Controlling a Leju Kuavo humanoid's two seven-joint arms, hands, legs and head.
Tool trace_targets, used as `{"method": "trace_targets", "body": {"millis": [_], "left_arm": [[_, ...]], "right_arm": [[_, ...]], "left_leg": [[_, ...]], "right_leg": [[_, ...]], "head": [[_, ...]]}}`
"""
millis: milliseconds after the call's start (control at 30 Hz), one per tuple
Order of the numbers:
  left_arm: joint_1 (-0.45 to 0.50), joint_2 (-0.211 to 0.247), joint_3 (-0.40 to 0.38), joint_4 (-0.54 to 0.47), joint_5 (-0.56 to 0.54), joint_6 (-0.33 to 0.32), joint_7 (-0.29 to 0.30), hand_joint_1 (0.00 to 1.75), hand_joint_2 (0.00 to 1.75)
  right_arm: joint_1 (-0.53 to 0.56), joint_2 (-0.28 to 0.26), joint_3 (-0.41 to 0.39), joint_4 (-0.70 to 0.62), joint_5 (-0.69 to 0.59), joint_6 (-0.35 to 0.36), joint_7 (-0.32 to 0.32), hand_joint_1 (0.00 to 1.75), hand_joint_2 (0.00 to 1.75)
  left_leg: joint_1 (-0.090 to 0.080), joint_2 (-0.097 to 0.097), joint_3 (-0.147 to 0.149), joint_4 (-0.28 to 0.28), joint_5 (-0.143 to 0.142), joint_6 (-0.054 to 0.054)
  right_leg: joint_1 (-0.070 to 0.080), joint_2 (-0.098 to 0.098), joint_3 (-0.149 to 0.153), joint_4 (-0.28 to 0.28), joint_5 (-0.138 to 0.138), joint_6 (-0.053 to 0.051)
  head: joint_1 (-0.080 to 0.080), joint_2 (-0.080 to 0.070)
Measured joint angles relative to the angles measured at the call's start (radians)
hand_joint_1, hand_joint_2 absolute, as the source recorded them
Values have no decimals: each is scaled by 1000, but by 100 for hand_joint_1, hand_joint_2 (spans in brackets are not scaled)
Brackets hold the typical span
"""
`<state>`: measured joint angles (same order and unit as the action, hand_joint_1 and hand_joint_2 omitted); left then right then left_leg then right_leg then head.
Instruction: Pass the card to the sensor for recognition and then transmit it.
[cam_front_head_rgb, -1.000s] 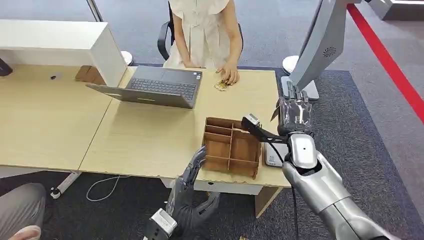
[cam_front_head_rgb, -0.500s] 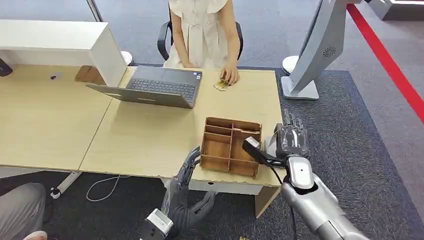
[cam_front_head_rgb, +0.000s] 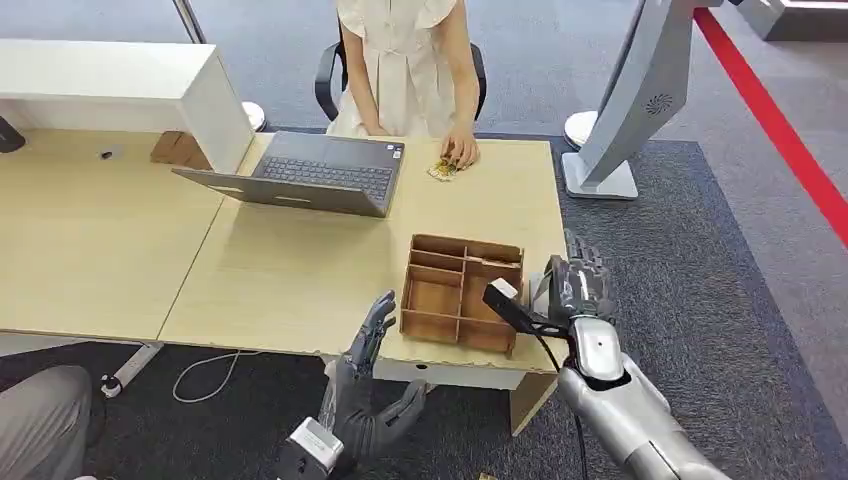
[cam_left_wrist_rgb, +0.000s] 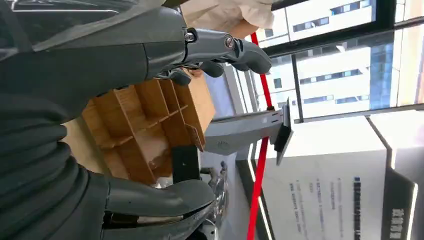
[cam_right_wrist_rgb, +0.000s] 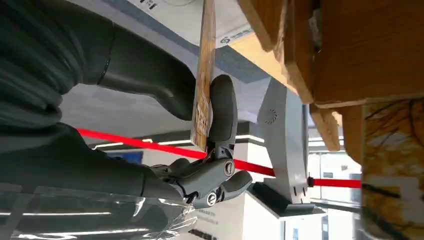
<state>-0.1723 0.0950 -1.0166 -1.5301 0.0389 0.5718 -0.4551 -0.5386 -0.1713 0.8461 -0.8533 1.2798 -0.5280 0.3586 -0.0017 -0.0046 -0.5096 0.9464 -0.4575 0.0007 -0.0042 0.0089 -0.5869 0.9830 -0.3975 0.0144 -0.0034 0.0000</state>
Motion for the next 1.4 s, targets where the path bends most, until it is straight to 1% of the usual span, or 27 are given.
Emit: {"method": "trace_targets", "body": {"millis": [467,567,700,767,1200,1267,1400], "left_arm": [[15,3,16,-14,-10,1,4,0,175],[16,4,16,-16,-12,-2,4,0,175],[19,7,19,-18,-14,-9,4,0,175],[21,8,21,-21,-14,-14,5,0,175],[40,11,40,-33,-25,0,10,0,175],[41,11,40,-34,-27,4,13,0,175],[46,14,42,-38,-32,16,23,0,175]], "right_arm": [[2,42,3,55,-26,2,-40,175,175],[3,46,3,65,-37,10,-50,175,175],[7,55,6,90,-60,46,-81,175,175],[12,58,8,99,-66,53,-89,175,175],[12,79,14,135,-77,60,-112,175,175],[12,82,15,138,-77,56,-114,175,175],[8,85,15,145,-103,3,-110,175,175]], "left_leg": [[0,0,0,0,0,0],[0,0,0,0,0,0],[0,0,0,0,0,0],[0,0,0,0,0,0],[0,0,2,0,0,0],[0,0,2,0,0,0],[0,0,2,0,0,0]], "right_leg": [[0,0,0,0,0,0],[0,0,0,0,0,0],[0,0,0,0,0,0],[0,0,0,0,0,0],[0,0,1,0,0,0],[0,0,1,0,0,0],[0,0,1,0,0,0]], "head": [[0,0],[0,0],[0,0],[0,0],[0,0],[0,0],[0,0]]}}
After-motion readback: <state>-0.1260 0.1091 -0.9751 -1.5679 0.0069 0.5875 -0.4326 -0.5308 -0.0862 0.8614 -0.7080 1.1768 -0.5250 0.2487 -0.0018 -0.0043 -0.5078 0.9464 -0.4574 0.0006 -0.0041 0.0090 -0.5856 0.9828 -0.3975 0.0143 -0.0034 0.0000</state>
